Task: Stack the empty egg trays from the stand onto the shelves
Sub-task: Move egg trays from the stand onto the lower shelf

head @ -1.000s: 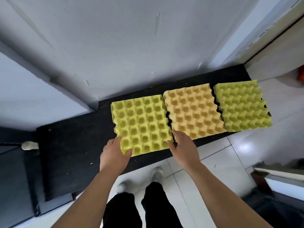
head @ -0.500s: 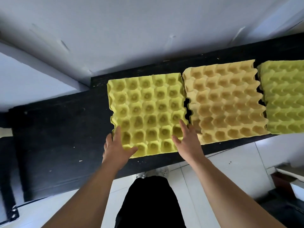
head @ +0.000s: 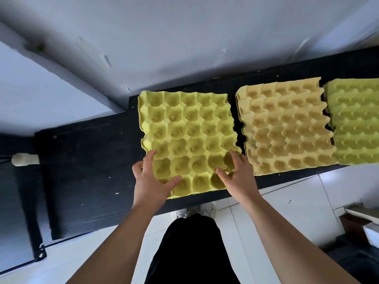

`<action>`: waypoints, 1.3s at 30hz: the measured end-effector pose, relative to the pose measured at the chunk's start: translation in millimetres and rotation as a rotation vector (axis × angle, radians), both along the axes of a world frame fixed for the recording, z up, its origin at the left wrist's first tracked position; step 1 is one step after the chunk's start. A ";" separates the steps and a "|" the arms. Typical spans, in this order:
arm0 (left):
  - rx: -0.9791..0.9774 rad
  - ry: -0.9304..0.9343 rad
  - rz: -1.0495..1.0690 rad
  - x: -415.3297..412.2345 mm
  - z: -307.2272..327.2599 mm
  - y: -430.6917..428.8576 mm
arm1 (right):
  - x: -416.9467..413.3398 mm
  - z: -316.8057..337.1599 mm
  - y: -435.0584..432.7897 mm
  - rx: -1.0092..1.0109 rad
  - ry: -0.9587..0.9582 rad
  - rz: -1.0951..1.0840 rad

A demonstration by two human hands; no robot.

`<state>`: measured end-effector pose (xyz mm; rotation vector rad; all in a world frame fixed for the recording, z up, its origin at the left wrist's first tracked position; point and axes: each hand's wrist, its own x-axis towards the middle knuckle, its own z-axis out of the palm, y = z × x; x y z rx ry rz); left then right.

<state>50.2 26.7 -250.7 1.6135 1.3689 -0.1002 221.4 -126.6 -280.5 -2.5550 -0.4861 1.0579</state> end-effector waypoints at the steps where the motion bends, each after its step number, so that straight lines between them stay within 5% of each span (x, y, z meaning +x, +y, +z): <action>1: 0.010 -0.007 0.013 -3.8 11.7 1.2 | -1.7 8.9 0.7 0.018 -0.018 0.008; 9: 0.106 -0.073 0.145 -48.7 108.7 -2.0 | -17.6 108.5 5.2 0.223 -0.175 0.124; 20: 0.385 -0.182 0.428 -131.8 231.3 -64.4 | -76.3 231.7 10.0 0.553 -0.143 0.303; 30: 0.596 -0.216 0.795 -253.0 301.2 -124.3 | -186.4 316.8 14.8 0.746 -0.181 0.495; 39: 0.639 -0.242 0.884 -395.4 336.1 -111.6 | -328.9 362.7 67.0 0.751 -0.159 0.633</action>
